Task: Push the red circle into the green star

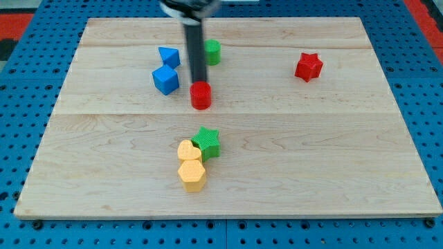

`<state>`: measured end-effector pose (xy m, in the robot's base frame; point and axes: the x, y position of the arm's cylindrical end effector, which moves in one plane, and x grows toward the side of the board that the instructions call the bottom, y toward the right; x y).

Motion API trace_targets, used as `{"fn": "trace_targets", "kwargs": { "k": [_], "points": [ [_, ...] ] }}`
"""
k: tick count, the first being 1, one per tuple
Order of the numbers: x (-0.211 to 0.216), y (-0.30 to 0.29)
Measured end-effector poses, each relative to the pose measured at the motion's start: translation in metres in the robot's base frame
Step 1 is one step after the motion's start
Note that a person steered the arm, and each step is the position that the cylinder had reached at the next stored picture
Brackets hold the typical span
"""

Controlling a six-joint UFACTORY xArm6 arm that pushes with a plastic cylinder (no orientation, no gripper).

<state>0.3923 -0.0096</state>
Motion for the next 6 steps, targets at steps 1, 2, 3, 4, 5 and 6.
{"fn": "trace_targets", "kwargs": {
  "k": [1, 2, 3, 4, 5, 6],
  "points": [
    [0.057, 0.011],
    [0.086, 0.041],
    [0.027, 0.044],
    [0.001, -0.025],
    [0.022, -0.046],
    [0.062, -0.018]
  ]
}}
